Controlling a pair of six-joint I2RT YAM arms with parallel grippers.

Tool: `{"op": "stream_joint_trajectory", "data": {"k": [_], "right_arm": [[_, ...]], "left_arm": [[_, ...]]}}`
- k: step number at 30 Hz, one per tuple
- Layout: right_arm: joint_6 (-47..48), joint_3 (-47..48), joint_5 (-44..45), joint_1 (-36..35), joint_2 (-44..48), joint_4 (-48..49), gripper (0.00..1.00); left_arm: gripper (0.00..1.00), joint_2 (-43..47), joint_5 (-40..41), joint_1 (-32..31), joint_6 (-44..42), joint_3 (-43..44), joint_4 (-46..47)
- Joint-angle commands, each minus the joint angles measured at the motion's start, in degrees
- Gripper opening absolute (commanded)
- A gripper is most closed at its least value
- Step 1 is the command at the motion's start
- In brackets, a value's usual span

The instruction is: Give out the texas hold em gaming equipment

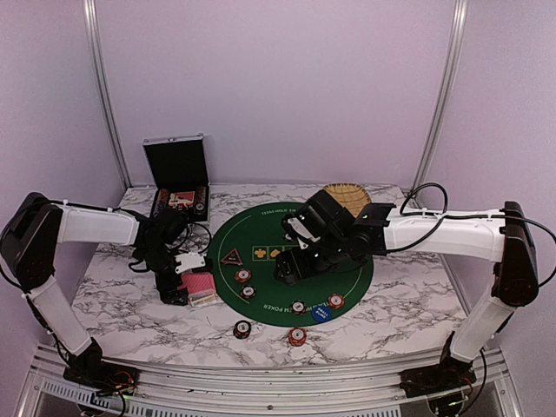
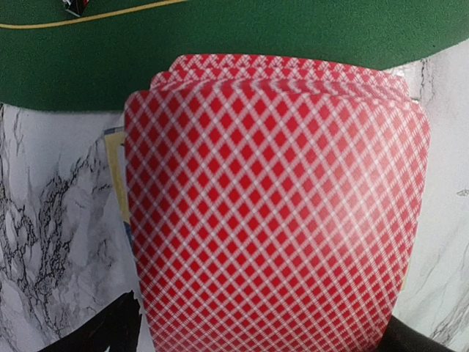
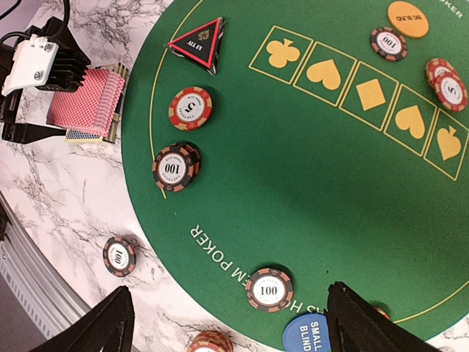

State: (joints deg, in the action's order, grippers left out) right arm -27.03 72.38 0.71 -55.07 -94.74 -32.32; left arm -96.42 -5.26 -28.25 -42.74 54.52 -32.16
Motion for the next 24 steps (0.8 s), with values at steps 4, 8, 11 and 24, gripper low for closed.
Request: {"op": "stream_joint_trajectory", "data": {"k": [4,8,11,24], "right_arm": [[-0.31,-0.47,0.26,0.36,1.05,1.27,0.88],[-0.45,-0.49,0.09,0.34,0.92,1.5,0.88],[-0.48,-0.62,-0.07,0.31,0.79,1.68,0.87],[-0.92,-1.8,-1.94,0.34,0.61,3.12,0.86]], "left_arm": [[0.96,-2.81,2.18,-1.3,0.45,-0.12,0.35],[0.93,-2.79,1.72,-1.45,0.25,-0.2,0.37],[0.89,-2.79,1.44,-1.54,0.12,-0.21,0.42],[0.64,-2.07,1.65,-1.63,-0.53,-1.21,0.35]]}}
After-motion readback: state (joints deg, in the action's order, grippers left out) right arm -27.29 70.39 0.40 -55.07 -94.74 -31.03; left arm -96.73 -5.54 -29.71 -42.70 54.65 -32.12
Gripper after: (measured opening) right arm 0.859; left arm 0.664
